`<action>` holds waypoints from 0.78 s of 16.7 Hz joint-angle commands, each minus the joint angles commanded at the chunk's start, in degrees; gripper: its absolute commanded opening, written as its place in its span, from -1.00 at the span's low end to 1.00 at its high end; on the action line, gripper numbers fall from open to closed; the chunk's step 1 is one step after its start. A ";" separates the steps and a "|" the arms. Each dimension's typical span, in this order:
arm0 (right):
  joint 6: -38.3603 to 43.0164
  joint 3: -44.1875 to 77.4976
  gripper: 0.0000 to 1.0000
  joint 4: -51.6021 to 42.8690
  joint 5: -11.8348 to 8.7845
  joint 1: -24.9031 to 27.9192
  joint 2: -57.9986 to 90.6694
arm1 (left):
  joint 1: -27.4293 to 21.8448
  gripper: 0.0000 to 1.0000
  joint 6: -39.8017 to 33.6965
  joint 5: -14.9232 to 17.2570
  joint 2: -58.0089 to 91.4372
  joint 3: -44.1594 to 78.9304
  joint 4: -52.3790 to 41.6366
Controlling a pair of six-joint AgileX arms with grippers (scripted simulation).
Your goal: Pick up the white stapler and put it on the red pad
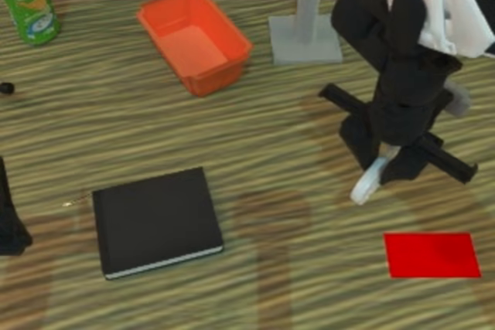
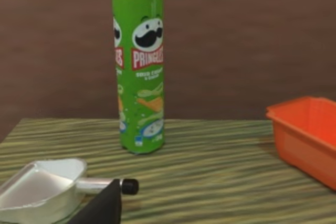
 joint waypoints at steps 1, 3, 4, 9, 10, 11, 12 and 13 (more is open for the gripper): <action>3.15 -1.16 -1.00 -0.15 0.02 -0.62 -1.20 | 0.00 1.00 0.00 0.00 0.00 0.00 0.00; 11.04 -3.95 -1.00 -0.48 0.07 -2.00 -4.01 | 0.00 1.00 0.00 0.00 0.00 0.00 0.00; 15.51 -5.51 -1.00 -0.64 0.10 -2.71 -5.57 | 0.00 1.00 0.00 0.00 0.00 0.00 0.00; 34.56 -12.94 -1.00 -1.04 0.25 -5.94 -13.46 | 0.00 1.00 0.00 0.00 0.00 0.00 0.00; 36.78 -14.04 -1.00 -0.98 0.26 -6.44 -14.77 | 0.00 1.00 0.00 0.00 0.00 0.00 0.00; 38.41 -14.94 -1.00 -0.88 0.27 -6.85 -15.86 | 0.00 1.00 0.00 0.00 0.00 0.00 0.00; 39.40 -15.52 -1.00 -0.80 0.28 -7.12 -16.59 | 0.00 1.00 0.00 0.00 0.00 0.00 0.00; 39.81 -15.77 -1.00 -0.76 0.28 -7.24 -16.92 | 0.00 1.00 0.00 0.00 0.00 0.00 0.00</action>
